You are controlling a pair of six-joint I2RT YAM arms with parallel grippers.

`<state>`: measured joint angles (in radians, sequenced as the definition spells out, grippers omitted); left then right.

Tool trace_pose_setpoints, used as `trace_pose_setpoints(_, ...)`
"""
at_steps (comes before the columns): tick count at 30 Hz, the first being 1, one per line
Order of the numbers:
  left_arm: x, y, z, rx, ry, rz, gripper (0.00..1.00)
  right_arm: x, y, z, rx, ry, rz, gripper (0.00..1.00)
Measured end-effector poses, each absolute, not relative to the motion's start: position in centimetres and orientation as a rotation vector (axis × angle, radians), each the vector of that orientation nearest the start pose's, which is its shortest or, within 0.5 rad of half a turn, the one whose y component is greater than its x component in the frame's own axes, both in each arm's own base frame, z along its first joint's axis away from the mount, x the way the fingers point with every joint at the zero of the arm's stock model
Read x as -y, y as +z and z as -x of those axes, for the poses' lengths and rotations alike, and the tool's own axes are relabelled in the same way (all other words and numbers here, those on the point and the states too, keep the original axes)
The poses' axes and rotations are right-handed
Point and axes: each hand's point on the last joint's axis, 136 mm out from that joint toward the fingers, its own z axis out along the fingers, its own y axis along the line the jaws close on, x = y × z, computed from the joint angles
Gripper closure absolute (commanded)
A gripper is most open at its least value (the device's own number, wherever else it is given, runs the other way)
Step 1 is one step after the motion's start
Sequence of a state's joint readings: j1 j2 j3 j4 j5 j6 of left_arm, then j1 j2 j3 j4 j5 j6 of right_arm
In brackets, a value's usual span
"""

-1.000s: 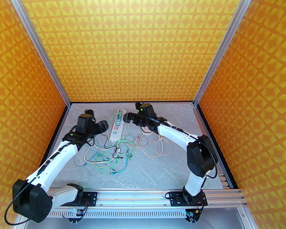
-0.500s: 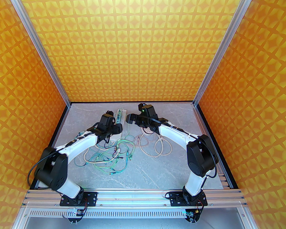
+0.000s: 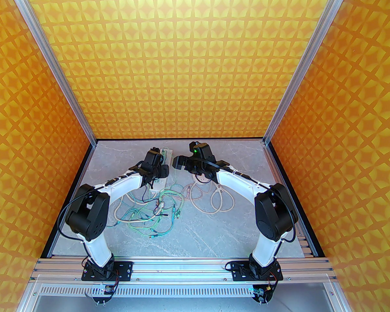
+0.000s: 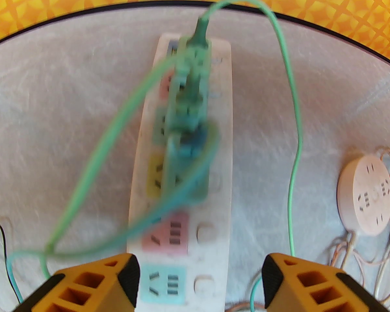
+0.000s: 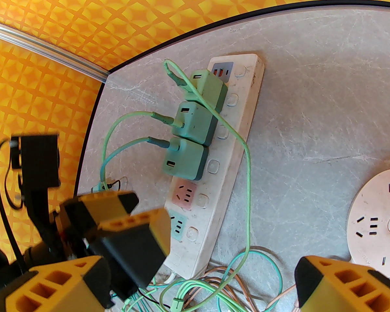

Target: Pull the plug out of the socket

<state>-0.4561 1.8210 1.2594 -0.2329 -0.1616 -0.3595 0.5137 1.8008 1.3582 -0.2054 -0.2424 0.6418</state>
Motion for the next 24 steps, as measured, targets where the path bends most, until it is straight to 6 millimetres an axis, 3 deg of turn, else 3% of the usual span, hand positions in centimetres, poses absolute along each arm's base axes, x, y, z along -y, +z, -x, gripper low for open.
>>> trace_pose_setpoints(18,18.9,6.9,-49.4,-2.412,-0.09,-0.131,0.43,-29.4,17.1,-43.7,-2.358,0.877,-0.008,0.02)
trace_pose_setpoints(24,18.9,6.7,-50.9,-2.401,-0.073,-0.147,0.55,-29.7,16.5,-43.8,-2.378,0.879,-0.006,0.02)
